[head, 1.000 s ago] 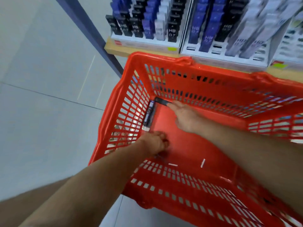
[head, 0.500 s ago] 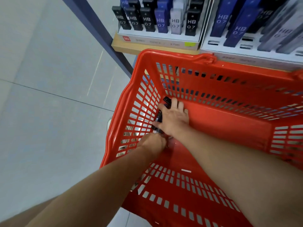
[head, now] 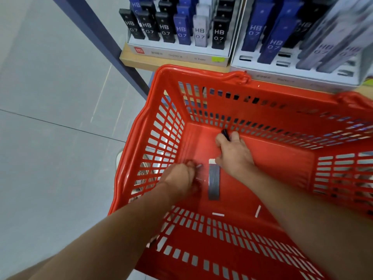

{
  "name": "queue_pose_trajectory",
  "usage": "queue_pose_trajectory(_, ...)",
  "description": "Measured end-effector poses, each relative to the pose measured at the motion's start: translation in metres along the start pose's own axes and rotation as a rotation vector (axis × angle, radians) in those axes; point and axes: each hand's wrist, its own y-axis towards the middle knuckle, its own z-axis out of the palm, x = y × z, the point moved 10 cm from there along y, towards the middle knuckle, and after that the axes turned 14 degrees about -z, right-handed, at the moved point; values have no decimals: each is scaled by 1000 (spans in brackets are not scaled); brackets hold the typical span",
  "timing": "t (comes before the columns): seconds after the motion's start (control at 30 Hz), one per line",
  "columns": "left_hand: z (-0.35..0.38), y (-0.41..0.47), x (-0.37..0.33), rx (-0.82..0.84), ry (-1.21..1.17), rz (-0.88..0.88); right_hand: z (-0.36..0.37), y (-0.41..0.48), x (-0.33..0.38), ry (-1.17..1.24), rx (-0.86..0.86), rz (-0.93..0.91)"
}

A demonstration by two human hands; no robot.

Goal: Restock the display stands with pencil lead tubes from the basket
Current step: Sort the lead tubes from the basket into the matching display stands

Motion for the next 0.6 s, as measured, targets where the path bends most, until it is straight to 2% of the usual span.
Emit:
queue_pose_trajectory(0.1,-9,4,7,11,-347,-128,-11,-4,-11,196,-109,25)
queue_pose_trajectory(0.17,-6,6,0,47,-462,-177,-17,-13,-26,363,-216,87)
queue_pose_trajectory(0.27,0,4,-22,39,-419,-170,-14,-35,-47,548,-333,212)
queue_pose_trajectory(0.4,1,0,-38,-12,-366,-211,8,-64,-55,681,-382,332)
queue_pose_trajectory(0.5,-4,-4,-50,-67,-309,-210,25,-74,-57,714,-372,417)
queue_pose_trajectory(0.6,-11,-11,-68,-117,-199,-122,21,-73,-58,692,-418,459)
